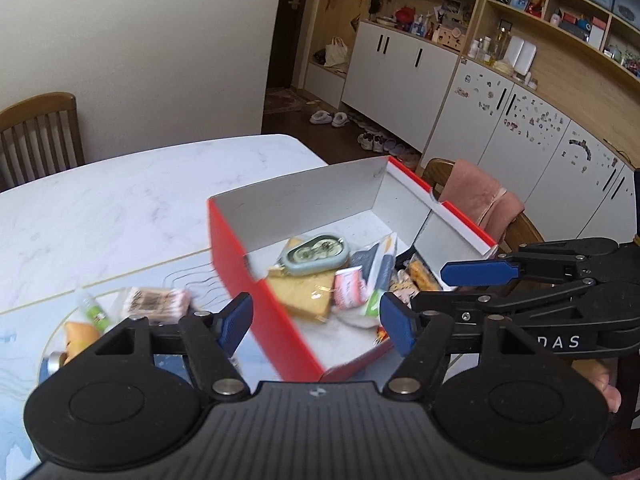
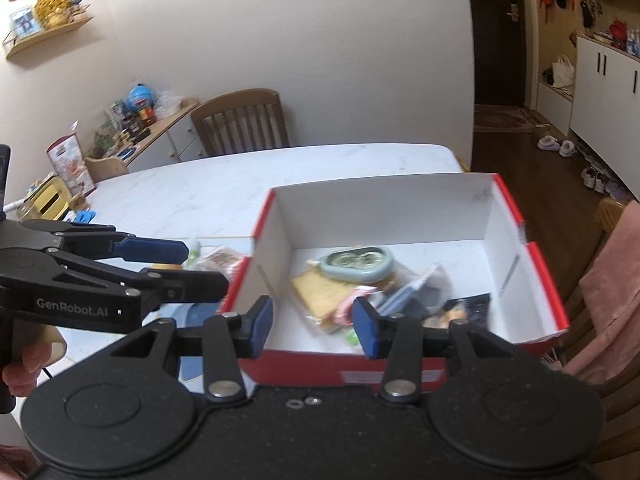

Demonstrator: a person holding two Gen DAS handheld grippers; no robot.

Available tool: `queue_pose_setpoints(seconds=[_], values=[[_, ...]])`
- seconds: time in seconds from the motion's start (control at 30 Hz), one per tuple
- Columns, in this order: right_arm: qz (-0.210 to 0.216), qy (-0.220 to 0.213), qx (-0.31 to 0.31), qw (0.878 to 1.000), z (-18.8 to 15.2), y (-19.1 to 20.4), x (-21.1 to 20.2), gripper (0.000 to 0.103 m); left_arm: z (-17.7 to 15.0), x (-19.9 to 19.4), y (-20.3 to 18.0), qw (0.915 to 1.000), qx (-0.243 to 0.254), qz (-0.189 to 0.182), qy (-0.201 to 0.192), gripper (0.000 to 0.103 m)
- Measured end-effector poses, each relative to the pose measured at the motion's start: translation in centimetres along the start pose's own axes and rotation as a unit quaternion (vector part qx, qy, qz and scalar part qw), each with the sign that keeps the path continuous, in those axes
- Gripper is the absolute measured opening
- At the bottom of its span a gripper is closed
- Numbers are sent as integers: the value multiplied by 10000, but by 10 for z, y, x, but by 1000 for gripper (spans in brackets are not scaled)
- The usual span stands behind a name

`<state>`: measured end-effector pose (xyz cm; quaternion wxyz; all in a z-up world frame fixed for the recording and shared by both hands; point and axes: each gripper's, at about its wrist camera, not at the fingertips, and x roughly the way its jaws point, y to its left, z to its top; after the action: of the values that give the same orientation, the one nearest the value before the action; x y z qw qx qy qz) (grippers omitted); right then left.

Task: Organize objects
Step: 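Withdraw both tools from the box toward the remaining items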

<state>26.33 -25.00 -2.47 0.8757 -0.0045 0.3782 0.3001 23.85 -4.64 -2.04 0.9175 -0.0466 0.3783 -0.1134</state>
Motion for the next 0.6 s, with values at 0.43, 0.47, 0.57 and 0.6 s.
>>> queue_pose_setpoints(seconds=[0.43, 0.47, 0.57, 0.6], values=[[-45, 10, 52, 10000, 4, 60, 19, 75, -29, -43, 72, 9995, -197, 204, -113, 80], [-53, 14, 45, 10000, 4, 65, 20, 77, -31, -46, 77, 9994, -212, 220, -130, 80], [-88, 25, 8, 10000, 6, 79, 26, 83, -35, -53, 96, 9994, -253, 209, -119, 81], [-83, 30, 2, 10000, 6, 83, 28, 84, -37, -55, 101, 9994, -266, 205, -114, 81]])
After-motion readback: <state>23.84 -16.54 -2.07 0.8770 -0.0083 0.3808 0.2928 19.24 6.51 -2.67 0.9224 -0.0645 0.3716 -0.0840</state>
